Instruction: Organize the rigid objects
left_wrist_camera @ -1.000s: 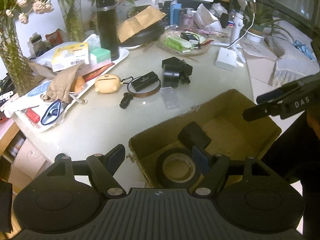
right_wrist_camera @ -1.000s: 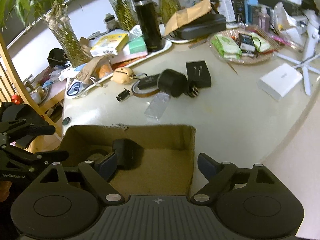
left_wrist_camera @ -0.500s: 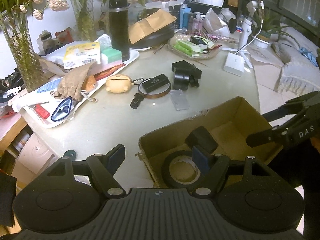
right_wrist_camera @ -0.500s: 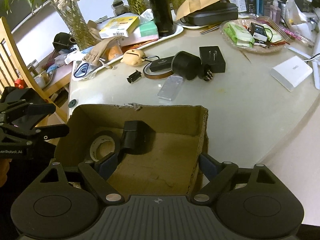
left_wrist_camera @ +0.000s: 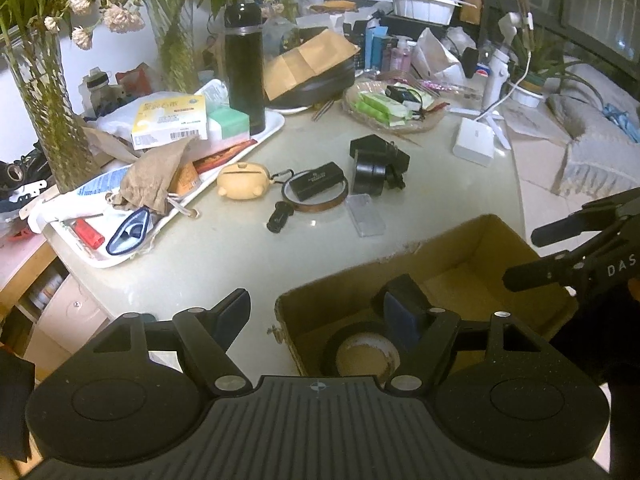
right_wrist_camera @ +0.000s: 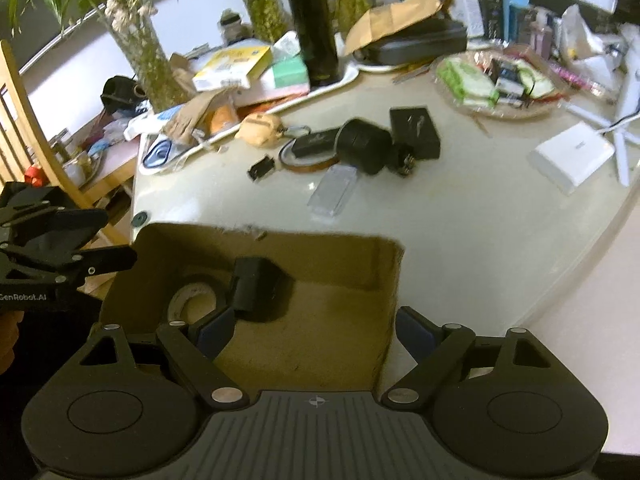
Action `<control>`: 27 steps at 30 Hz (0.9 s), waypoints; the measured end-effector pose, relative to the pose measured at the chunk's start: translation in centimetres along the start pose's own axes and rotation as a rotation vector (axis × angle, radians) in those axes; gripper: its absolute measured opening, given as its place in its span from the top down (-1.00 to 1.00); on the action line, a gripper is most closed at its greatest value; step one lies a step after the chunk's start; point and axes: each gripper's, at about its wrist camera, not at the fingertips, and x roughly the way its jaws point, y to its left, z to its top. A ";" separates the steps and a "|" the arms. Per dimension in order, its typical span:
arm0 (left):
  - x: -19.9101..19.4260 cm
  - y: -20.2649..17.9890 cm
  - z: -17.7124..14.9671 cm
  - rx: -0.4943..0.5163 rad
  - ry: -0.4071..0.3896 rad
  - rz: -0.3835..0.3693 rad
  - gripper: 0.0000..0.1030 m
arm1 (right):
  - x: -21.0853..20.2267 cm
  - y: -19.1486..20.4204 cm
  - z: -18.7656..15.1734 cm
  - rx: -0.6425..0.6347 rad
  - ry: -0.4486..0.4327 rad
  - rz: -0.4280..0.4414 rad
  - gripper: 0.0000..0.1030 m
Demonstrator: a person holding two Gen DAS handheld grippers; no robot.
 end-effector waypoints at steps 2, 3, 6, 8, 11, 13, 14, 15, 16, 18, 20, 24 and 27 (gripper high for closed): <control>0.1 0.1 0.3 -0.005 -0.011 0.000 -0.43 | -0.2 0.0 0.5 -0.010 -0.015 -0.015 -0.79; 0.2 0.1 0.5 -0.007 -0.016 0.000 -0.43 | -0.3 0.0 0.8 -0.014 -0.023 -0.021 -0.86; 0.6 0.2 1.1 -0.005 -0.032 0.000 -0.42 | -0.6 0.0 1.8 -0.023 -0.044 -0.031 -0.88; 0.9 0.3 1.6 -0.004 -0.043 0.003 -0.42 | -0.6 -0.1 2.6 -0.029 -0.053 -0.036 -0.89; 1.3 0.3 2.4 0.003 -0.061 0.002 -0.42 | -0.6 -0.1 3.9 -0.043 -0.062 -0.054 -0.90; 1.5 0.3 3.1 0.015 -0.071 -0.002 -0.42 | -0.7 -0.2 4.9 -0.045 -0.073 -0.067 -0.90; 1.6 0.2 3.5 0.022 -0.075 -0.005 -0.42 | -0.9 -0.3 5.4 -0.041 -0.078 -0.070 -0.90; 1.7 0.2 3.8 0.028 -0.083 -0.007 -0.42 | -1.0 -0.4 5.9 -0.036 -0.081 -0.072 -0.90; 1.7 0.2 4.2 0.032 -0.090 -0.009 -0.42 | -1.2 -0.5 6.3 -0.034 -0.084 -0.074 -0.90; 1.8 0.3 5.1 0.041 -0.107 -0.011 -0.42 | -1.5 -0.6 7.4 -0.042 -0.096 -0.082 -0.91; 1.8 0.4 6.0 0.044 -0.120 -0.009 -0.42 | -1.8 -0.7 8.4 -0.056 -0.106 -0.094 -0.93; 2.1 0.4 7.2 0.051 -0.141 -0.003 -0.42 | -2.1 -0.9 9.5 -0.053 -0.121 -0.107 -0.94; 2.6 0.4 7.5 0.060 -0.140 0.003 -0.41 | -1.8 -1.0 9.5 -0.055 -0.120 -0.109 -0.94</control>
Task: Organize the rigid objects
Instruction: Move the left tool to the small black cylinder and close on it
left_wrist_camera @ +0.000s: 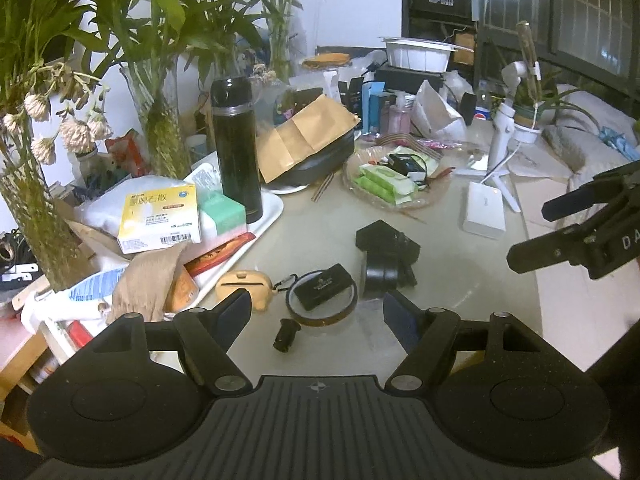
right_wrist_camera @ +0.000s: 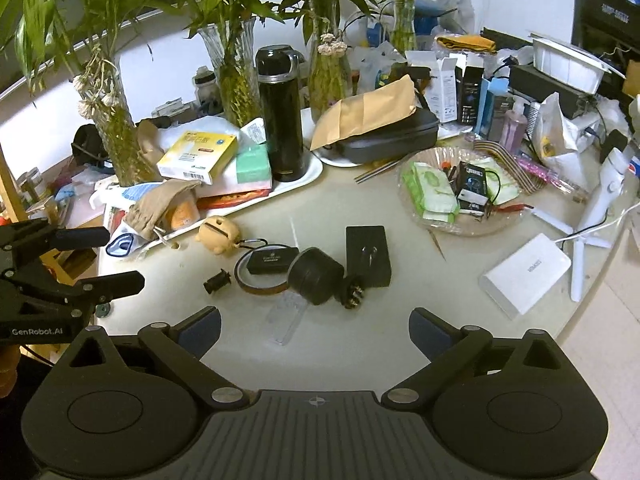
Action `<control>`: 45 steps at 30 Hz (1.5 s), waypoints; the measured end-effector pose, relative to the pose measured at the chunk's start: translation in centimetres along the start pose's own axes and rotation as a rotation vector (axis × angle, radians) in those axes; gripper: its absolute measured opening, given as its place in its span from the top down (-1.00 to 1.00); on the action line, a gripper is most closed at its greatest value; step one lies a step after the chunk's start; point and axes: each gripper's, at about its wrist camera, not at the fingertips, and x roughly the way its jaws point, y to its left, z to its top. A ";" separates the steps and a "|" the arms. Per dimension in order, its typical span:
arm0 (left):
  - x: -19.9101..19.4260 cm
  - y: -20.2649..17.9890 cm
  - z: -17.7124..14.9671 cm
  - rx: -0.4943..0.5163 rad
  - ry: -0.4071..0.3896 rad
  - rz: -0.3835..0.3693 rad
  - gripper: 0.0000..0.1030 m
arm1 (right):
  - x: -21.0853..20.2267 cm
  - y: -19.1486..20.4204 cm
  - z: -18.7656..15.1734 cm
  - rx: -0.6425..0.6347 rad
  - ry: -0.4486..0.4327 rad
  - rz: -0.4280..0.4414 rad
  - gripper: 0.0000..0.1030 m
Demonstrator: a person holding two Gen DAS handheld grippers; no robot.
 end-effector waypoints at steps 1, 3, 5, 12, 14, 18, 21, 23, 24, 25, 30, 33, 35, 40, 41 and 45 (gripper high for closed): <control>0.2 0.0 -0.1 0.001 0.003 0.002 -0.41 | 0.2 0.0 -0.1 -0.005 0.001 -0.003 -0.94; 0.5 0.0 -0.3 0.004 0.009 0.003 -0.41 | 0.5 0.1 -0.3 -0.014 0.006 -0.006 -0.95; 0.9 0.1 -0.7 0.008 0.019 -0.001 -0.41 | 1.1 0.1 -0.5 -0.018 0.014 -0.011 -0.94; 2.3 0.8 -1.9 0.013 0.039 -0.014 -0.39 | 3.1 0.0 -1.2 -0.013 0.039 -0.011 -0.94; 2.8 1.1 -2.2 0.019 0.044 -0.018 -0.30 | 3.6 0.0 -1.4 -0.012 0.047 -0.009 -0.94; 3.9 1.7 -2.6 0.014 0.063 -0.027 -0.23 | 4.7 0.0 -1.9 -0.005 0.066 -0.005 -0.95; 4.9 2.0 -2.8 0.018 0.074 -0.034 -0.21 | 5.2 0.1 -2.1 -0.005 0.072 -0.004 -0.95; 5.6 2.1 -2.9 0.027 0.085 -0.036 -0.15 | 5.5 0.1 -2.1 -0.010 0.077 -0.002 -0.94; 5.9 2.2 -2.9 0.030 0.090 -0.039 -0.11 | 5.6 0.1 -2.0 -0.012 0.078 -0.002 -0.95; 6.3 2.3 -2.9 0.033 0.097 -0.046 -0.03 | 5.7 0.1 -2.0 -0.014 0.079 -0.004 -0.95; 8.3 2.8 -2.7 0.048 0.121 -0.052 0.03 | 6.1 -0.3 -1.7 -0.003 0.088 -0.002 -0.95; 9.5 3.0 -2.8 0.056 0.140 -0.055 0.08 | 6.2 -0.5 -1.7 0.001 0.089 -0.009 -0.95; 10.5 3.2 -2.9 0.058 0.155 -0.056 0.09 | 6.2 -0.5 -1.8 0.008 0.090 -0.009 -0.95; 12.9 4.0 -3.2 0.044 0.207 -0.065 0.27 | 6.3 -0.6 -2.0 -0.004 0.092 -0.008 -0.95; 13.4 4.1 -3.2 0.044 0.219 -0.068 0.28 | 6.3 -0.6 -2.0 -0.006 0.092 -0.010 -0.95; 14.8 4.4 -3.5 0.047 0.244 -0.070 0.37 | 6.4 -1.0 -2.2 0.010 0.096 -0.010 -0.95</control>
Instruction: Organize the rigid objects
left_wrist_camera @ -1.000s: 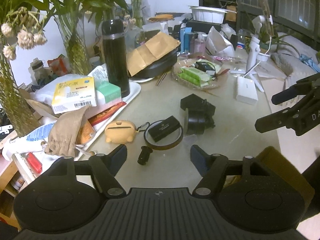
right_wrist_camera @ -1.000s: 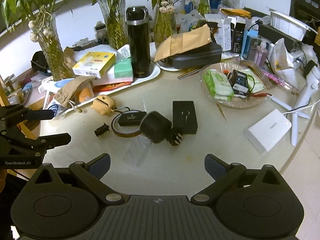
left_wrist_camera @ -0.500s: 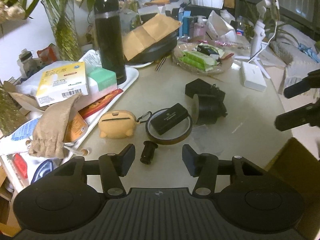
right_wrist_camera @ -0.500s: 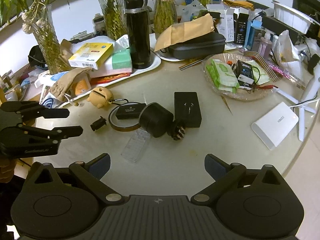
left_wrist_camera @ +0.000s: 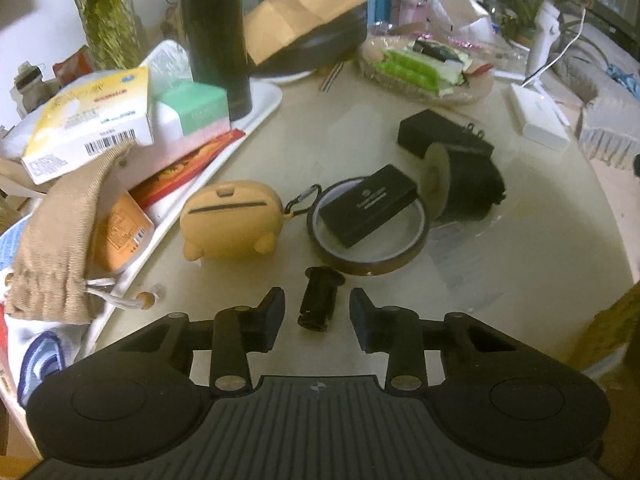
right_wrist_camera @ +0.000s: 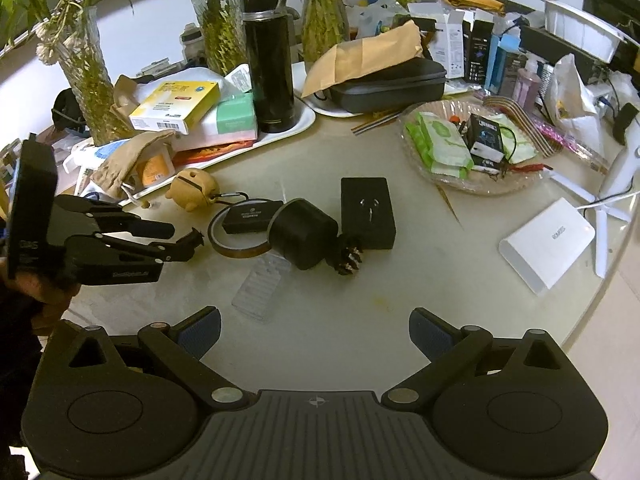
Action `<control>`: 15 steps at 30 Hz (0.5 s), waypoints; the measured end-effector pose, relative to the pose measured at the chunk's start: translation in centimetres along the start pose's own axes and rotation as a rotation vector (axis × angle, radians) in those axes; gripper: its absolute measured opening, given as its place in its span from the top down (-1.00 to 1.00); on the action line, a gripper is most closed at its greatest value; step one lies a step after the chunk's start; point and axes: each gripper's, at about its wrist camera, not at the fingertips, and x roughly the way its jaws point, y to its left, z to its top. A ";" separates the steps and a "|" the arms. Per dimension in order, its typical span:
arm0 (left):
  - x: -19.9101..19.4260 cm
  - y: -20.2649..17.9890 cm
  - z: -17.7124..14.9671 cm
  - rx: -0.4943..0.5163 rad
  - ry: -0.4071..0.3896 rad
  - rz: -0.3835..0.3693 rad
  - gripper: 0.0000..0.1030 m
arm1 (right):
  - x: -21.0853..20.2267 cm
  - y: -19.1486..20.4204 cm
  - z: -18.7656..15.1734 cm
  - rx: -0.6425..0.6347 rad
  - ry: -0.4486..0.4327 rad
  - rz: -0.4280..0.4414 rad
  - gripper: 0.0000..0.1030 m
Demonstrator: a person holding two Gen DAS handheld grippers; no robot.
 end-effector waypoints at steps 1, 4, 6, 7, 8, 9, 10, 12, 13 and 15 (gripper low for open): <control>0.3 0.1 0.0 0.003 0.007 -0.005 0.48 | 0.1 -0.1 -0.1 0.005 0.000 0.002 -0.95; 0.7 0.1 -0.1 0.015 0.008 -0.008 0.58 | 0.2 -0.3 -0.2 0.008 0.004 0.001 -0.95; 0.7 0.1 -0.1 0.012 0.000 -0.008 0.61 | 0.2 -0.3 -0.2 0.007 0.005 0.002 -0.95; 0.7 0.2 -0.2 0.003 -0.002 -0.011 0.62 | 0.3 -0.2 -0.2 0.007 0.006 0.003 -0.95; 0.7 0.3 -0.2 -0.002 -0.006 -0.012 0.62 | 0.3 -0.2 -0.2 0.007 0.007 0.004 -0.95; 0.7 0.3 -0.2 -0.008 -0.004 -0.014 0.62 | 0.4 -0.2 -0.2 0.008 0.008 0.005 -0.95; 0.6 0.3 -0.2 -0.011 -0.003 -0.013 0.62 | 0.4 -0.2 -0.2 0.008 0.009 0.007 -0.94; 0.1 0.3 -0.2 -0.012 -0.011 -0.006 0.63 | 0.3 -0.1 -0.3 0.008 0.008 0.010 -0.94; -0.2 0.3 -0.1 -0.018 -0.017 0.004 0.63 | 0.3 -0.1 -0.3 0.008 0.007 0.012 -0.94; -1.0 0.4 -0.1 -0.043 -0.030 0.006 0.63 | 0.3 0.0 -0.3 0.008 0.008 0.016 -0.94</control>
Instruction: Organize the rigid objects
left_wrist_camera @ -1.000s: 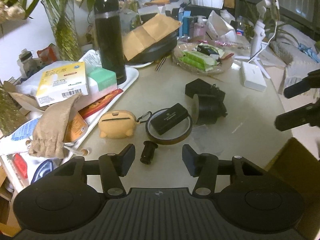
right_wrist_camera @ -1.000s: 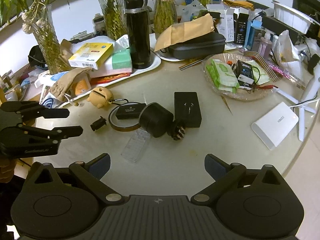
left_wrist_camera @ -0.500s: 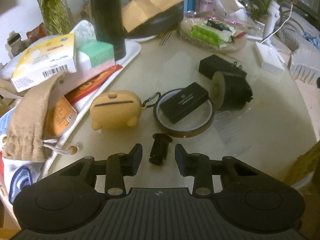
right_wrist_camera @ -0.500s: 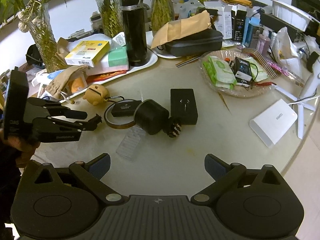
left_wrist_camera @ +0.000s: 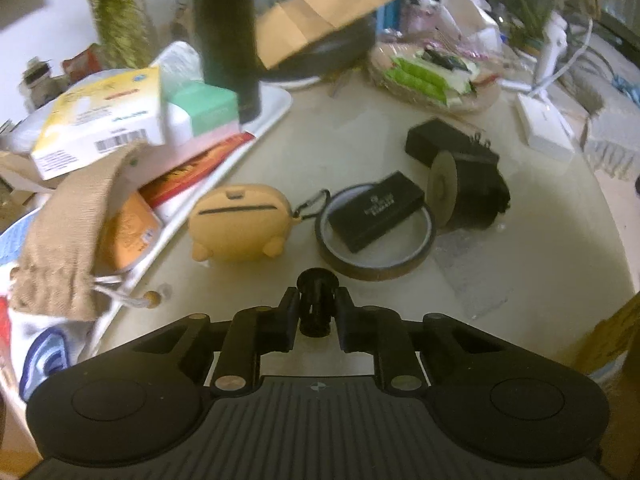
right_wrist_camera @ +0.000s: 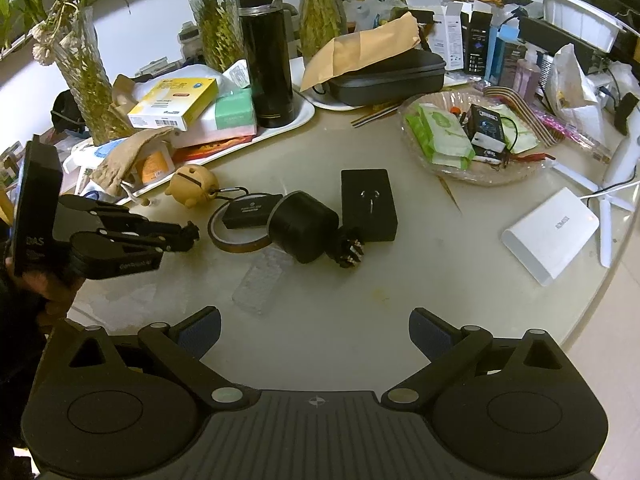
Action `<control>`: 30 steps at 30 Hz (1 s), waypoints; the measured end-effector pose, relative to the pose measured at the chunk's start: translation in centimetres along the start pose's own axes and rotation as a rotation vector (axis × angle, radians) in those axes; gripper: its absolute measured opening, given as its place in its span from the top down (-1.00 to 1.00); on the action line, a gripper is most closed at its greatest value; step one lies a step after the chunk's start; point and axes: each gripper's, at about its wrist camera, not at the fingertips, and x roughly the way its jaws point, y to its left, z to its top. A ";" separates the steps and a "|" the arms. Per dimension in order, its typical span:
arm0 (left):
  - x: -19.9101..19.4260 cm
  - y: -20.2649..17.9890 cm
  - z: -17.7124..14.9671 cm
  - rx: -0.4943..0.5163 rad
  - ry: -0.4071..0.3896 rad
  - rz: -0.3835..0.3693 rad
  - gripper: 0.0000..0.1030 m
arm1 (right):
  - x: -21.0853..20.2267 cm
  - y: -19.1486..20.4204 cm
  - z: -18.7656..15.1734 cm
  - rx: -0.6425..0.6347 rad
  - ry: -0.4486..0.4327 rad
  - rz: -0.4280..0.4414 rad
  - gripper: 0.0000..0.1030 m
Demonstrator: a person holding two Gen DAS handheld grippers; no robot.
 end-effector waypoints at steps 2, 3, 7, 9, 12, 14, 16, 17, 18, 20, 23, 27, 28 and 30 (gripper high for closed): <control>-0.9 -0.1 -0.1 -0.009 -0.015 0.000 0.63 | 0.0 0.1 0.0 0.002 0.004 0.005 -0.94; -1.4 -0.3 -0.2 -0.010 -0.024 0.005 0.63 | 0.1 0.1 0.0 0.004 0.006 0.008 -0.94; -3.4 -0.9 -0.6 -0.034 -0.057 0.000 0.63 | 0.4 0.3 0.1 0.013 0.019 0.019 -0.88; -4.4 -1.3 -1.0 -0.039 -0.074 0.003 0.63 | 0.6 0.6 0.1 0.013 0.028 0.025 -0.86; -5.6 -1.8 -1.5 -0.045 -0.091 0.000 0.63 | 0.7 1.2 0.1 0.001 0.033 0.029 -0.84; -6.5 -2.2 -2.0 -0.043 -0.107 -0.002 0.63 | 0.7 1.6 0.1 -0.008 0.035 0.027 -0.84; -7.2 -2.5 -2.4 -0.043 -0.120 -0.006 0.63 | 0.7 1.9 0.1 -0.015 0.038 0.027 -0.84; -7.6 -2.6 -2.5 -0.046 -0.125 -0.008 0.63 | 0.7 2.0 0.1 -0.018 0.040 0.027 -0.84; -7.9 -2.6 -2.7 -0.051 -0.130 -0.011 0.63 | 0.7 2.2 0.1 -0.022 0.041 0.025 -0.84; -8.5 -2.8 -2.9 -0.055 -0.143 -0.010 0.63 | 0.8 2.5 0.1 -0.031 0.044 0.020 -0.84; -9.3 -3.1 -3.2 -0.064 -0.155 0.007 0.63 | 0.9 2.9 0.2 -0.040 0.047 0.013 -0.88; -10.0 -3.3 -3.6 -0.054 -0.175 0.037 0.63 | 1.3 3.2 0.4 -0.038 0.059 0.018 -0.90; -10.2 -3.3 -3.7 -0.048 -0.185 0.049 0.63 | 1.4 3.3 0.4 -0.040 0.060 0.020 -0.90; -10.5 -3.3 -3.7 -0.042 -0.199 0.060 0.63 | 1.7 3.6 0.5 -0.047 0.064 0.023 -0.89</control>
